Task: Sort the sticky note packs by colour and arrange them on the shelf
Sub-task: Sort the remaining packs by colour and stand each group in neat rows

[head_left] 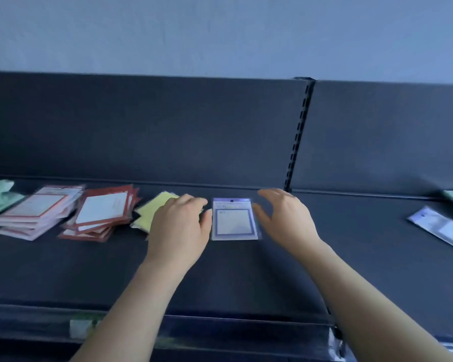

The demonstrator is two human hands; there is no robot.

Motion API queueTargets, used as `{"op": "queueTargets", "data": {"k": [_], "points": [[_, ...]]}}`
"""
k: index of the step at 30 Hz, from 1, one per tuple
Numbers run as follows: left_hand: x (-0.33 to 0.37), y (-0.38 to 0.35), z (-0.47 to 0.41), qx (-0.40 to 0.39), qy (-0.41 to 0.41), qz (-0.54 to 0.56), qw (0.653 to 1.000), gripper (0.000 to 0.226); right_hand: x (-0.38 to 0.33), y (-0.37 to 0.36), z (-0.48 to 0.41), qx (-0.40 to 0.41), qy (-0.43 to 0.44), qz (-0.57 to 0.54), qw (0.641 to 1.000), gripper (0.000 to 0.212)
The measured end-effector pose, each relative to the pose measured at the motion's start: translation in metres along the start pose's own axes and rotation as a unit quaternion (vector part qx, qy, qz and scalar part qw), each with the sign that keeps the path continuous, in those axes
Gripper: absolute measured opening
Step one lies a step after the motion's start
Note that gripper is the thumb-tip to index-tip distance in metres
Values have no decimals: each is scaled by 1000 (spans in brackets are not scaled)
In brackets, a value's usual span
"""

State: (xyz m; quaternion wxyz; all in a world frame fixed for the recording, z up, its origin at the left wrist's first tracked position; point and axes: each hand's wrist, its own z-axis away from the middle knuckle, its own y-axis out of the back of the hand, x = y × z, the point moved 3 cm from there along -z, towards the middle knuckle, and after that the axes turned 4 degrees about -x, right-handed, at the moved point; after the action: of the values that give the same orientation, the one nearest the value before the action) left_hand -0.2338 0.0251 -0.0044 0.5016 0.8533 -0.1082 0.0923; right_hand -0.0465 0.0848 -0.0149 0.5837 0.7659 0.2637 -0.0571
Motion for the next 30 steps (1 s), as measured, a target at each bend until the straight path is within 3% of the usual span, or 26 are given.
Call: {"op": "queueTargets", "data": {"k": [6, 13, 17, 21, 25, 30], "points": [[80, -29, -6, -15, -50, 37, 998, 10, 81, 48, 32, 33, -43, 32, 998, 40], [205, -77, -10, -76, -76, 104, 989, 29, 201, 109, 67, 46, -116, 64, 990, 35], [283, -110, -17, -141, -86, 112, 980, 32, 272, 151, 88, 42, -166, 86, 982, 25], [349, -149, -26, -246, -60, 76, 964, 39, 336, 187, 111, 52, -218, 89, 970, 30], [396, -180, -36, -318, -17, 41, 947, 67, 383, 207, 130, 34, -259, 92, 961, 32], [420, -199, -46, -332, 35, -13, 943, 106, 424, 210, 144, -4, -283, 71, 956, 22]]}}
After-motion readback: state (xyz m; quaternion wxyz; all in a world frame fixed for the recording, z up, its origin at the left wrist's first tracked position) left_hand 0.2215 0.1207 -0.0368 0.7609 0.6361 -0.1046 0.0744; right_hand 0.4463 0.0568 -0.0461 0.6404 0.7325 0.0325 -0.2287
